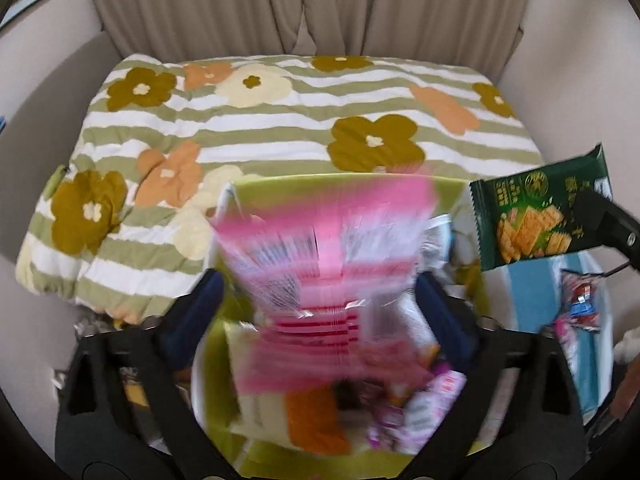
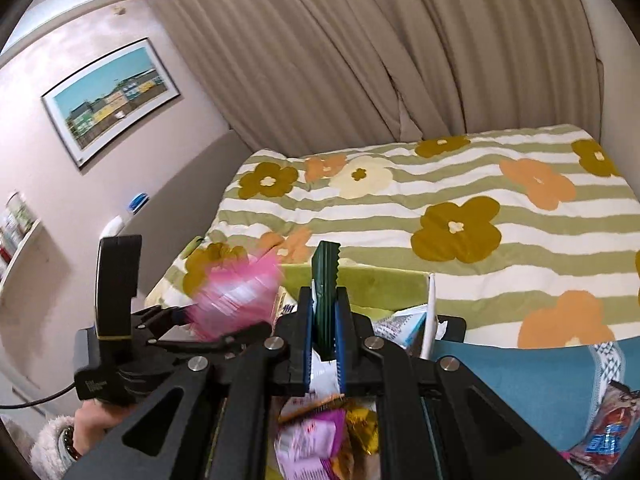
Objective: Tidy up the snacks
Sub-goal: 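Carry both bags into the box and open both tools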
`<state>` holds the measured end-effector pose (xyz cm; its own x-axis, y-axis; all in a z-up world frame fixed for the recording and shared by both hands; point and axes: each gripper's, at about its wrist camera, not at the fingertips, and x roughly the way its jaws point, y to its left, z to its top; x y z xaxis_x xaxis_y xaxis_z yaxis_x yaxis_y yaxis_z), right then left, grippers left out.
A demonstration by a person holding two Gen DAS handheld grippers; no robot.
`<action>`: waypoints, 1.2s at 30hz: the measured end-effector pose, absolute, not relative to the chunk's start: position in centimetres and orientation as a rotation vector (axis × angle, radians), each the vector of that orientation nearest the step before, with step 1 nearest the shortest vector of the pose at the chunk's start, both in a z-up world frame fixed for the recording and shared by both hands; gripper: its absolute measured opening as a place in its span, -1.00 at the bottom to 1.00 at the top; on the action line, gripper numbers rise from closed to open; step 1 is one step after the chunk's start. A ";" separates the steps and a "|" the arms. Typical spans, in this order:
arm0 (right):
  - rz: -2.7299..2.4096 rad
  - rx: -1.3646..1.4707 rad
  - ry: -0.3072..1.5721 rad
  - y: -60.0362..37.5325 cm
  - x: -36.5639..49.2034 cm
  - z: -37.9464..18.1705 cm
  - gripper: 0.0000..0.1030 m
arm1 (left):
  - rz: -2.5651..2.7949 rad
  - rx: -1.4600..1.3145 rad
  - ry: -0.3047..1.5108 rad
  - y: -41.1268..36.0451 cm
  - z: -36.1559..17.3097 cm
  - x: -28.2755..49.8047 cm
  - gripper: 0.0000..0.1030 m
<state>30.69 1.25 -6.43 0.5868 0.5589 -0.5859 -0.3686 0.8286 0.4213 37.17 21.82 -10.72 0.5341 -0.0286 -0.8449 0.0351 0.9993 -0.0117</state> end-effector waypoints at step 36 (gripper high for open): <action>0.362 0.094 0.878 6.1 30.2 -9.0 0.95 | -0.069 -0.031 0.985 25.7 -11.4 30.3 0.96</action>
<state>30.22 6.14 -8.96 0.5827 0.3474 -0.7347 -0.2712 0.9353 0.2272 30.34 25.70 -11.42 0.5506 -0.0727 -0.8316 0.0444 0.9973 -0.0578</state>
